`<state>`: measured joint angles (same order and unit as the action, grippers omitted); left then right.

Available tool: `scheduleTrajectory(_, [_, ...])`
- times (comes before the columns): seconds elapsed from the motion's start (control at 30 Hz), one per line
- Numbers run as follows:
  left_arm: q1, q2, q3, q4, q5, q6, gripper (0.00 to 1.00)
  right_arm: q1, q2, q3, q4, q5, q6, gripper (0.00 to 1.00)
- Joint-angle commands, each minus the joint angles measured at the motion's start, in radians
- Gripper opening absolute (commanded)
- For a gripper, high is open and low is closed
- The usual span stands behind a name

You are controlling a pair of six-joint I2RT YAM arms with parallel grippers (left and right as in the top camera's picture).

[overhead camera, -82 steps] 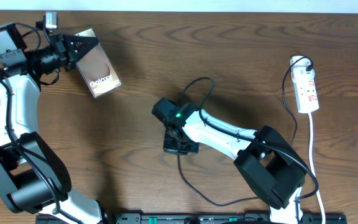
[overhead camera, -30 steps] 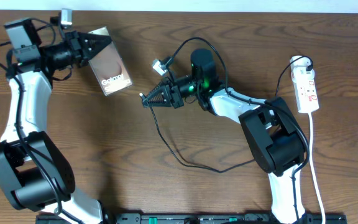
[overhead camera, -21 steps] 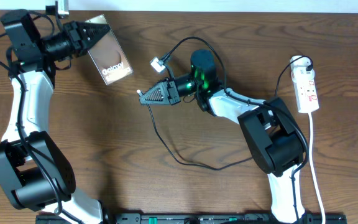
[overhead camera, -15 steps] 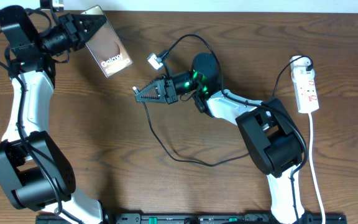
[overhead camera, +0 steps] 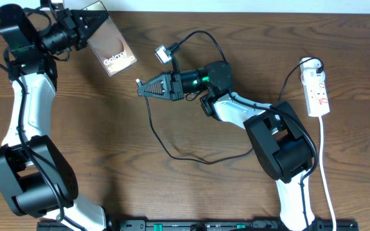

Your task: Plug charger to phone and switch on socket

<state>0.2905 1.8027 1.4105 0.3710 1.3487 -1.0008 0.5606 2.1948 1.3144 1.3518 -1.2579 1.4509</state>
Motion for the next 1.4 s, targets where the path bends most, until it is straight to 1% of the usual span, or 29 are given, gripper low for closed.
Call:
scheduleTrajectory(0.0, [-0.007, -0.025, 0.007, 0.013, 0.094, -0.026, 0.07, 0.003, 0.002, 0.006, 0.009, 0.028, 0.061, 0.01])
scheduleTrajectory(0.1, [-0.025, -0.025, 0.007, 0.014, 0.106, -0.026, 0.07, 0.005, 0.002, 0.006, 0.072, 0.027, 0.088, 0.01])
scheduleTrajectory(0.27, [-0.047, -0.025, 0.007, 0.014, 0.1, -0.025, 0.07, 0.006, 0.002, 0.006, 0.222, 0.023, 0.167, 0.01])
scheduleTrajectory(0.53, [-0.063, -0.025, 0.007, 0.013, 0.092, -0.026, 0.08, 0.008, 0.002, 0.006, 0.224, -0.017, 0.164, 0.01])
scheduleTrajectory(1.27, [-0.102, -0.025, 0.007, 0.013, 0.098, -0.003, 0.07, 0.007, 0.002, 0.006, 0.224, 0.011, 0.114, 0.01])
scheduleTrajectory(1.37, [-0.102, -0.025, 0.007, 0.013, 0.051, -0.002, 0.08, 0.005, 0.002, 0.006, 0.224, 0.023, 0.111, 0.01])
